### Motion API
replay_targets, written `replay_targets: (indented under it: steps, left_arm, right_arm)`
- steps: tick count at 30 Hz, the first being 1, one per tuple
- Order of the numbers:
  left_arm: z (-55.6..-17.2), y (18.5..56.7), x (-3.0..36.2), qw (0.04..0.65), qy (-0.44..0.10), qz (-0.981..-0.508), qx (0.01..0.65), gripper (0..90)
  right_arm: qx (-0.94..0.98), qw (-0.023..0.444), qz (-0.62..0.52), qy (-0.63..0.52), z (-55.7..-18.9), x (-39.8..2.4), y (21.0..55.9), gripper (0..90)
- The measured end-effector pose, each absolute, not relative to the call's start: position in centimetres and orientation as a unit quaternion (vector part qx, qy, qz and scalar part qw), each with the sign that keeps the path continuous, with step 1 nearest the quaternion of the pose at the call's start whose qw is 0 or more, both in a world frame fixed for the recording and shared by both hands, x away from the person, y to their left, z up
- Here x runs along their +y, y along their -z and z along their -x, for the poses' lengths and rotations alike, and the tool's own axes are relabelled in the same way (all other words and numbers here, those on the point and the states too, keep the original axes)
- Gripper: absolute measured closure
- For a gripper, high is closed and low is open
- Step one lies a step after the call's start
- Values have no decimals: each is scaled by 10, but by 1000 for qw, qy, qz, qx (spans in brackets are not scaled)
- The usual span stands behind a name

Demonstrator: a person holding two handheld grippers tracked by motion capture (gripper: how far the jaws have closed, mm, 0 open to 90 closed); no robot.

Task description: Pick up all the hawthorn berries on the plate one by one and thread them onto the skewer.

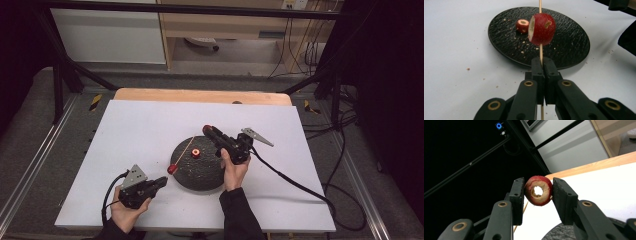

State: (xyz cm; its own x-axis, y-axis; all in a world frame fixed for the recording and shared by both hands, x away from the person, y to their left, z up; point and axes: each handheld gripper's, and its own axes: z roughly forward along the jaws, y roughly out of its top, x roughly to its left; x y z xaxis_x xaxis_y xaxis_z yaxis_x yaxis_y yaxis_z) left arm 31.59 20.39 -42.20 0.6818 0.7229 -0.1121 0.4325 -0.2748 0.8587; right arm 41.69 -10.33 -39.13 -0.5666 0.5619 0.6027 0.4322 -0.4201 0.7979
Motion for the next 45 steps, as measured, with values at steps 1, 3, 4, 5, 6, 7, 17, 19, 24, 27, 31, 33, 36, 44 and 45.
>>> replay_targets:
  steps: [1, 3, 4, 5, 6, 7, 17, 19, 24, 27, 31, 33, 36, 44, 45]
  left_arm:
    - [-316, 421, 202, 477, -153, -783, 368, 887]
    - [-315, 420, 199, 481, -155, -781, 367, 887]
    - [-315, 419, 198, 481, -155, -781, 367, 887]
    - [-315, 419, 196, 483, -155, -780, 366, 887]
    - [-315, 418, 194, 484, -156, -779, 366, 887]
    - [-315, 418, 192, 485, -156, -779, 365, 887]
    - [-314, 414, 177, 498, -152, -775, 358, 887]
    - [-314, 413, 175, 498, -152, -775, 358, 887]
    - [-315, 413, 174, 500, -152, -772, 361, 887]
    - [-315, 413, 174, 502, -150, -771, 363, 888]
    - [-315, 413, 173, 504, -149, -769, 363, 888]
    - [-315, 413, 172, 506, -150, -768, 364, 887]
    - [-315, 413, 171, 507, -150, -767, 363, 887]
    - [-315, 412, 168, 514, -150, -759, 371, 888]
    - [-316, 412, 167, 516, -150, -757, 372, 888]
  right_arm:
    - [535, 46, -462, -706, -418, -104, 391, 633]
    - [529, 47, -465, -709, -419, -105, 389, 633]
    - [525, 46, -464, -712, -420, -105, 389, 633]
    - [521, 44, -467, -713, -420, -106, 388, 633]
    - [518, 44, -466, -715, -421, -106, 387, 633]
    - [514, 43, -467, -718, -421, -107, 387, 633]
    - [488, 36, -466, -737, -421, -108, 384, 634]
    - [486, 36, -466, -739, -421, -108, 384, 633]
    - [481, 30, -465, -742, -420, -108, 383, 633]
    - [480, 29, -465, -743, -420, -107, 384, 633]
    - [480, 30, -464, -744, -420, -107, 384, 634]
    - [478, 28, -463, -745, -419, -107, 384, 633]
    - [477, 25, -465, -745, -419, -106, 385, 633]
    - [473, 16, -464, -749, -418, -105, 387, 634]
    - [473, 16, -464, -749, -418, -105, 387, 634]
